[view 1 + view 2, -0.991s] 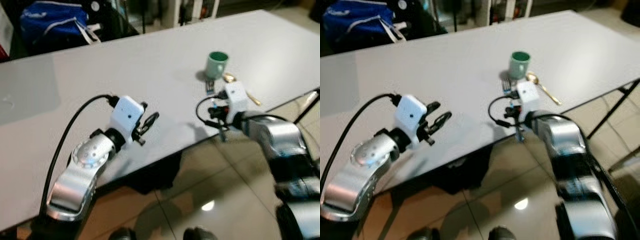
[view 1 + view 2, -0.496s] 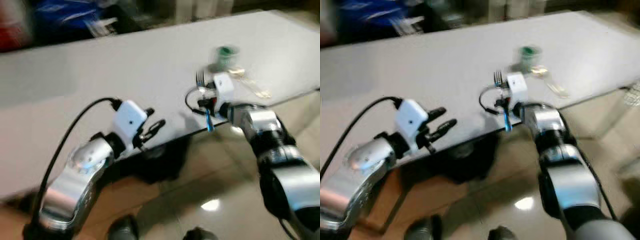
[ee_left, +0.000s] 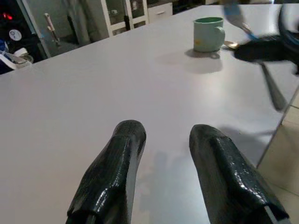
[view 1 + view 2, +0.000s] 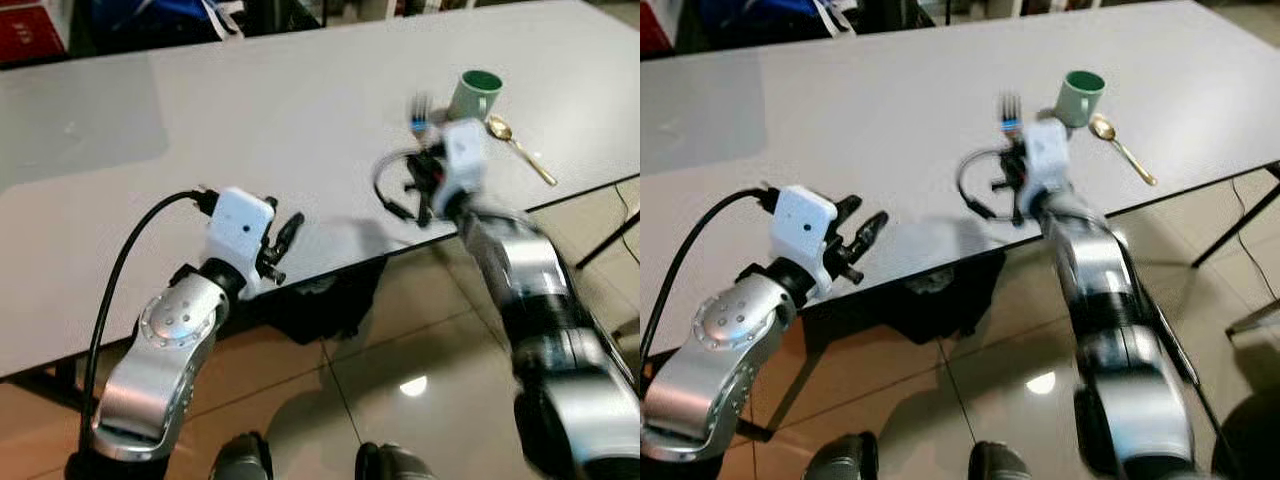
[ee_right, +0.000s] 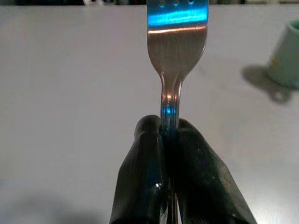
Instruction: Setting the table
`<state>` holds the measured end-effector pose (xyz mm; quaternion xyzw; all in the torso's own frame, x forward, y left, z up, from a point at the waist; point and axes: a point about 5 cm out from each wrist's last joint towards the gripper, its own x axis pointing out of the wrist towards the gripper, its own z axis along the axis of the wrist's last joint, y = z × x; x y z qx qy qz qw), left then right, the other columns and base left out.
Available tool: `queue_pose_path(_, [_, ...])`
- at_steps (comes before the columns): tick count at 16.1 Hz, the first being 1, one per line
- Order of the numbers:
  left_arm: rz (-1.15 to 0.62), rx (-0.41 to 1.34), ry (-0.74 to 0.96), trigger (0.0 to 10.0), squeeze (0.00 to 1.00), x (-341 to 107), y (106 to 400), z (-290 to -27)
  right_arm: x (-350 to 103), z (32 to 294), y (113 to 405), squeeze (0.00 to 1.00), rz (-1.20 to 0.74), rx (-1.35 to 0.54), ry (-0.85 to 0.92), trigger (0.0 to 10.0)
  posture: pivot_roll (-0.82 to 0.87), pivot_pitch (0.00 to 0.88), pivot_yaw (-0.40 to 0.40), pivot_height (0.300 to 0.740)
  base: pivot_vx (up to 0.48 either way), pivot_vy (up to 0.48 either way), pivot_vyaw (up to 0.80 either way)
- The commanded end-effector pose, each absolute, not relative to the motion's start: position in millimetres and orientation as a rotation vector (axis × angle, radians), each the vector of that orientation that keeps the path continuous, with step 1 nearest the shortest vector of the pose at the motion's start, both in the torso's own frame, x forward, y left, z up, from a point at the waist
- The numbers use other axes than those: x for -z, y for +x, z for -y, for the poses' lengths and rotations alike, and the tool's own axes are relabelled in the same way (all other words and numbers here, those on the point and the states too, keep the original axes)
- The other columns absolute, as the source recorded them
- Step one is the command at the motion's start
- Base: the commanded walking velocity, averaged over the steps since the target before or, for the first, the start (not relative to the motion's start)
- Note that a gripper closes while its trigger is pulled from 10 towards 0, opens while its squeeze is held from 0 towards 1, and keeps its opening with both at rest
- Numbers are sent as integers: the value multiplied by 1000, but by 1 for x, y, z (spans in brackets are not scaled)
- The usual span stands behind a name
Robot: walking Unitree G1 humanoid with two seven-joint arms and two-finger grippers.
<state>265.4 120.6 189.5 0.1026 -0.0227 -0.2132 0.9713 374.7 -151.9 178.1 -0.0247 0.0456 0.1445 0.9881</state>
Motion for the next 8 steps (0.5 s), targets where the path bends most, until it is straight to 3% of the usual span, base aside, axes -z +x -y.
queue_pose_path(1, [62,425,204,10000,0,-191,268,-117,-194,151,373,0,-32,-290,-27,10000,-37,142,8,740,0,0,0])
queue_pose_path(4, [91,419,189,10000,0,-198,276,-111,-188,156,354,0,-41,-260,53,10000,-43,121,10,740,89,0,0])
queue_pose_path(7, [92,398,195,10000,0,-197,276,-114,-189,155,342,0,-44,-273,40,10000,-41,107,6,740,334,0,-731])
queue_pose_path(8, [95,391,193,10000,0,-197,277,-115,-190,153,341,0,-39,-288,31,10000,-39,104,4,740,337,0,0])
